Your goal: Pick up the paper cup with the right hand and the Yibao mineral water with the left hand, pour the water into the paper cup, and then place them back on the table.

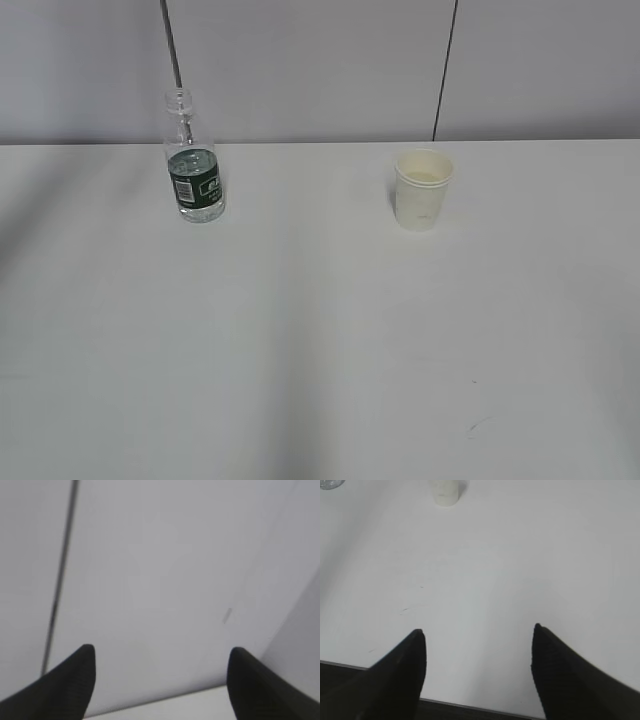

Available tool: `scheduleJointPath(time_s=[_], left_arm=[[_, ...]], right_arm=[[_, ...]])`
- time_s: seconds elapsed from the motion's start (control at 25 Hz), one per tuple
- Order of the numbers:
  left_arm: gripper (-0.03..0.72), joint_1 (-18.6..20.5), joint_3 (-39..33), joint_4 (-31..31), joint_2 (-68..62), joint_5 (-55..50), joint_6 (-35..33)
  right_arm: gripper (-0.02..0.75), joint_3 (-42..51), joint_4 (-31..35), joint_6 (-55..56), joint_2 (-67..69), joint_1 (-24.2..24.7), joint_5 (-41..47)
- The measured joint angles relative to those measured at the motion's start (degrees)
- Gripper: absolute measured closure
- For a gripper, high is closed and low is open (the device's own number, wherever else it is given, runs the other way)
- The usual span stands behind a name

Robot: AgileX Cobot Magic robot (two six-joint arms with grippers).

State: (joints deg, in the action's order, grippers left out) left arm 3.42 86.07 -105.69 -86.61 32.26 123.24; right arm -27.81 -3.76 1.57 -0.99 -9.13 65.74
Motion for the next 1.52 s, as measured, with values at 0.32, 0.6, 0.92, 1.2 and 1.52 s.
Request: scheduleJointPath(time_s=[0.32,0.6,0.92,1.2,1.52], left_arm=[[0.202,-0.05,0.00,0.00,0.00,-16.10,-2.20],[0.203,-0.91,-2.05,0.00,0.00,-24.74,-8.71],[0.203,-3.53,-8.39,0.00,1.06,-24.59,-10.57],[0.203,-3.53,-16.65,0.00,8.32,-26.75,-11.59],[0.203,-3.53,-31.60,1.29,20.73,-28.69,-14.95]], right_arm=[[0.220,0.00,0.00,0.00,0.00,0.00,0.00],[0.220,0.00,0.00,0.00,0.00,0.00,0.00],[0.220,0.00,0.00,0.00,0.00,0.00,0.00],[0.220,0.00,0.00,0.00,0.00,0.00,0.00],[0.220,0.00,0.00,0.00,-0.03,0.00,0.00]])
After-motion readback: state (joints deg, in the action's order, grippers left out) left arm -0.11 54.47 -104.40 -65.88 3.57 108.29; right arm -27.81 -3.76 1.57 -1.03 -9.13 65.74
